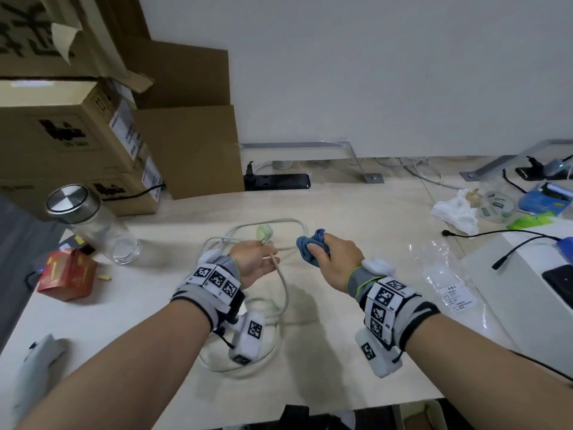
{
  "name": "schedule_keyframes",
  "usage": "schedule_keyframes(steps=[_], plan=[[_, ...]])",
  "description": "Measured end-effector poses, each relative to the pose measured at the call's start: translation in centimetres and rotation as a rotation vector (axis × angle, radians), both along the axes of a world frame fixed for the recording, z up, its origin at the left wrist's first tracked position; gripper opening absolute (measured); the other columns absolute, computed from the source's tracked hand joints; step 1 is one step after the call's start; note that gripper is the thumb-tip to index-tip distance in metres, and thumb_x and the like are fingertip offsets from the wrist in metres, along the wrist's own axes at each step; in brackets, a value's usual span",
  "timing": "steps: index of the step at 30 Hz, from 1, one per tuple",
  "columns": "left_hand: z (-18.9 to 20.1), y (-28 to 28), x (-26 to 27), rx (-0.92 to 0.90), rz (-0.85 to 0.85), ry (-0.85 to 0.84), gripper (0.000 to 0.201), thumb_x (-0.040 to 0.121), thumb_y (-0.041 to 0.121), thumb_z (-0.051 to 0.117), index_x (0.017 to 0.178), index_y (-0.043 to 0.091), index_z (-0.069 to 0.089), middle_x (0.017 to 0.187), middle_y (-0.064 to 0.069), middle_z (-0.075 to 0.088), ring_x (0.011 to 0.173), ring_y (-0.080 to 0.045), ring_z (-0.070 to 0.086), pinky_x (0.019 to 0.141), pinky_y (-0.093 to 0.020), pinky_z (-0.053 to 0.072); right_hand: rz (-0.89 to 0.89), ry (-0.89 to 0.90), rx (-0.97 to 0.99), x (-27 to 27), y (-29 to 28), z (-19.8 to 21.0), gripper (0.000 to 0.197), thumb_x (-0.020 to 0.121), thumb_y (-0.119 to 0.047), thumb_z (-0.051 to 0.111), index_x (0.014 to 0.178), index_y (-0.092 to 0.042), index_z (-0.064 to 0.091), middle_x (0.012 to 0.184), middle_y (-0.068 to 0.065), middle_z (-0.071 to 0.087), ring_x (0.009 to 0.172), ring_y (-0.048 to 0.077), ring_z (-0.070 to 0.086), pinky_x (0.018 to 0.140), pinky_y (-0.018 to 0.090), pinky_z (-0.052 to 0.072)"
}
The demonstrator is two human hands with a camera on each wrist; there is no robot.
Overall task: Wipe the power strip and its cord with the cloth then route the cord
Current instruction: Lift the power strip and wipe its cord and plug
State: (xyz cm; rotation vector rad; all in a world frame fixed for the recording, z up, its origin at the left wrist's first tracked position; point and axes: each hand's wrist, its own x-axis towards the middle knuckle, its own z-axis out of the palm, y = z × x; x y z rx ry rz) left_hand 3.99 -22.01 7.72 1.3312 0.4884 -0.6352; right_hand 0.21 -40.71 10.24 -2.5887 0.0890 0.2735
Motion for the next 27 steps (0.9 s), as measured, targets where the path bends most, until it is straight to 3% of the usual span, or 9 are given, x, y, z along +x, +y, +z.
schedule_keyframes(steps=[3, 5, 7, 11, 15, 18, 20, 23, 27], plan=[[-1.8, 2.8, -0.7, 0.025, -0.010, 0.055, 0.030, 0.098, 0.010, 0.048, 0.125, -0.003, 0.048, 0.114, -0.015, 0.060, 0.102, -0.032, 0.060, 0.093, -0.038, 0.048, 0.063, 0.082, -0.034, -1.0, 0.9, -1.9, 0.027, 0.097, -0.045, 0.040, 0.097, -0.020, 0.050, 0.085, 0.006, 0.056, 0.072, 0.030, 0.050, 0.061, 0.030, 0.035], [-2.4, 4.7, -1.3, 0.117, 0.007, 0.009, 0.031, 0.098, 0.010, 0.048, 0.126, -0.004, 0.049, 0.105, -0.014, 0.063, 0.093, -0.029, 0.062, 0.080, -0.031, 0.054, 0.098, 0.124, -0.064, -1.5, 1.5, -2.9, 0.026, 0.097, -0.046, 0.040, 0.090, -0.022, 0.044, 0.081, 0.002, 0.052, 0.070, 0.028, 0.049, 0.060, 0.030, 0.033], [-3.0, 7.3, -2.0, 0.344, -0.056, -0.143, 0.027, 0.096, 0.014, 0.053, 0.118, -0.001, 0.057, 0.093, -0.010, 0.065, 0.079, -0.021, 0.060, 0.067, -0.026, 0.055, 0.114, 0.148, -0.075, -1.8, 2.2, -4.0, 0.026, 0.096, -0.047, 0.040, 0.087, -0.023, 0.043, 0.080, 0.002, 0.052, 0.070, 0.028, 0.049, 0.060, 0.030, 0.034], [-4.7, 14.0, -4.7, 0.874, -0.424, -0.400, 0.049, 0.081, 0.039, 0.070, 0.125, 0.022, 0.057, 0.117, 0.002, 0.061, 0.107, -0.017, 0.056, 0.094, -0.036, 0.047, 0.171, 0.181, -0.117, -2.2, 4.4, -5.7, 0.025, 0.096, -0.045, 0.043, 0.091, -0.021, 0.048, 0.086, 0.002, 0.055, 0.076, 0.026, 0.051, 0.063, 0.030, 0.035], [-6.3, 17.9, -7.6, 1.149, -0.849, -0.428, 0.100, 0.062, 0.066, 0.071, 0.144, 0.040, 0.020, 0.144, 0.004, 0.032, 0.127, -0.023, 0.039, 0.101, -0.045, 0.041, 0.312, 0.202, -0.113, -2.9, 6.4, -6.9, 0.025, 0.095, -0.039, 0.048, 0.105, -0.018, 0.055, 0.105, 0.003, 0.057, 0.085, 0.023, 0.052, 0.069, 0.029, 0.035], [-7.6, 19.8, -8.9, 1.210, -0.976, -0.406, 0.118, 0.057, 0.068, 0.071, 0.146, 0.042, -0.002, 0.144, 0.003, 0.027, 0.123, -0.024, 0.039, 0.096, -0.044, 0.044, 0.423, 0.299, -0.089, -4.0, 8.7, -8.3, 0.014, 0.094, -0.035, 0.049, 0.093, -0.022, 0.048, 0.098, -0.002, 0.049, 0.083, 0.023, 0.051, 0.070, 0.032, 0.039], [-8.4, 20.0, -9.3, 1.222, -1.042, -0.423, 0.119, 0.061, 0.062, 0.072, 0.145, 0.042, -0.010, 0.141, 0.001, 0.031, 0.119, -0.024, 0.040, 0.094, -0.041, 0.044, 0.432, 0.367, -0.084, -4.7, 9.5, -9.3, 0.013, 0.094, -0.034, 0.048, 0.087, -0.024, 0.043, 0.092, -0.003, 0.048, 0.082, 0.025, 0.052, 0.069, 0.033, 0.039], [-8.9, 19.2, -9.6, 1.243, -1.029, -0.504, 0.111, 0.071, 0.052, 0.068, 0.147, 0.037, -0.011, 0.133, 0.000, 0.041, 0.113, -0.025, 0.042, 0.092, -0.038, 0.043, 0.355, 0.412, -0.130, -5.4, 9.3, -10.1, 0.018, 0.095, -0.037, 0.046, 0.100, -0.019, 0.046, 0.100, 0.003, 0.057, 0.086, 0.024, 0.056, 0.075, 0.035, 0.043], [-9.0, 16.3, -9.9, 1.209, -1.000, -0.653, 0.105, 0.071, 0.060, 0.061, 0.149, 0.034, -0.006, 0.131, 0.001, 0.048, 0.109, -0.026, 0.047, 0.090, -0.038, 0.040, 0.232, 0.403, -0.252, -6.0, 6.9, -9.8, 0.028, 0.096, -0.042, 0.042, 0.113, -0.019, 0.045, 0.107, 0.004, 0.058, 0.089, 0.024, 0.056, 0.071, 0.031, 0.040]])
